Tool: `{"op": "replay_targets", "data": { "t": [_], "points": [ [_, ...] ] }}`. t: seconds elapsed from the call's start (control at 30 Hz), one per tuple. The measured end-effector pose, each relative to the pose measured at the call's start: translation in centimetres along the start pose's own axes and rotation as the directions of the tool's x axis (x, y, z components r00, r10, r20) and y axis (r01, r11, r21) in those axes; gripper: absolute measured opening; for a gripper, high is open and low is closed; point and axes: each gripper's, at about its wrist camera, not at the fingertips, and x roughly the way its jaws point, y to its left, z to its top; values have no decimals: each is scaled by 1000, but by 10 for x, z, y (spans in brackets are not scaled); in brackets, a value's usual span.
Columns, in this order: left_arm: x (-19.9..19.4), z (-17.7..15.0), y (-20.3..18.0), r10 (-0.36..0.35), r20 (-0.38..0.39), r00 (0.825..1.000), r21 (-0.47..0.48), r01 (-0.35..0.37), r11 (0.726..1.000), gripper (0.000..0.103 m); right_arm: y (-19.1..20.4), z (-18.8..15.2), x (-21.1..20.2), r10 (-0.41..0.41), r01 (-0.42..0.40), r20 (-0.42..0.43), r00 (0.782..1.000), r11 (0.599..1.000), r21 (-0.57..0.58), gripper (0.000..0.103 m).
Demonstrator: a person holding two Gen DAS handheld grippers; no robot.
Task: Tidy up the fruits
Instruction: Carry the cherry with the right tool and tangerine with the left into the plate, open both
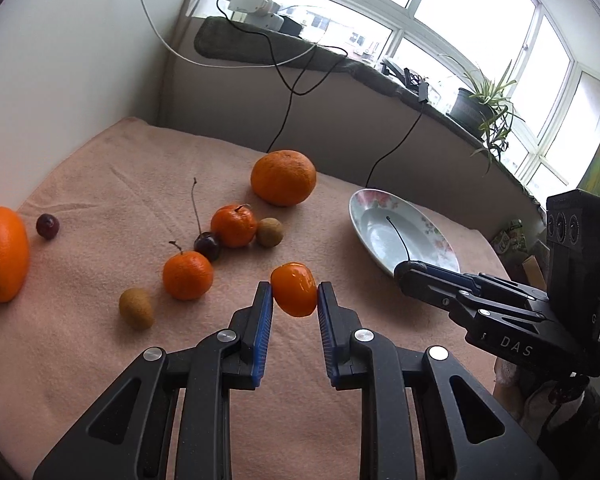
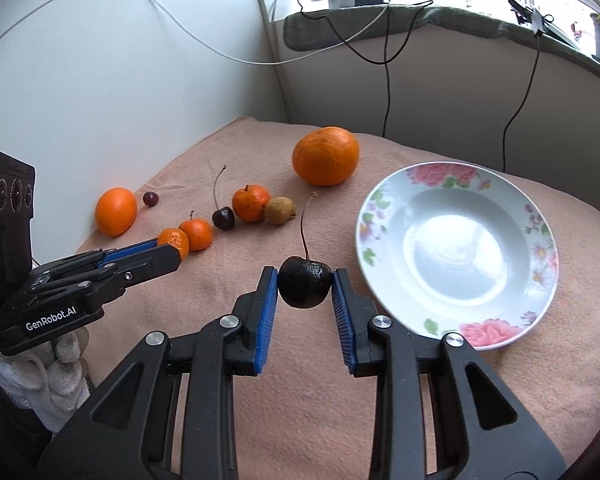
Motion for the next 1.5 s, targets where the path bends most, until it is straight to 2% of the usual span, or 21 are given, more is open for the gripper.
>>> {"op": "replay_targets", "data": {
  "t": [0.27, 0.67, 1.07, 1.33, 1.4, 1.47, 1.5],
  "points": [
    [23, 11, -37, -69, -13, 998, 58, 70, 996, 21, -43, -5, -17, -68, 66, 16, 998, 995, 68, 29],
    [63, 18, -80, -112, -70, 991, 135, 120, 983, 21, -83, -11, -22, -134, 132, 5, 991, 984, 122, 29],
    [90, 20, -97, -72, -104, 992, 182, 90, 979, 21, -89, -15, -17, -165, 165, -16, 986, 980, 108, 29],
    [94, 22, -99, -52, -114, 992, 196, 74, 978, 22, -88, -14, -14, -172, 173, -22, 985, 980, 92, 29],
    [95, 22, -99, -48, -119, 992, 196, 71, 978, 24, -88, -14, -13, -174, 175, -24, 984, 980, 90, 29],
    [95, 22, -99, -45, -119, 992, 198, 68, 978, 34, -87, -14, -13, -177, 178, -23, 984, 980, 87, 29],
    [95, 22, -99, -42, -118, 992, 196, 65, 978, 35, -87, -14, -14, -178, 179, -21, 984, 980, 85, 29]
  ]
}}
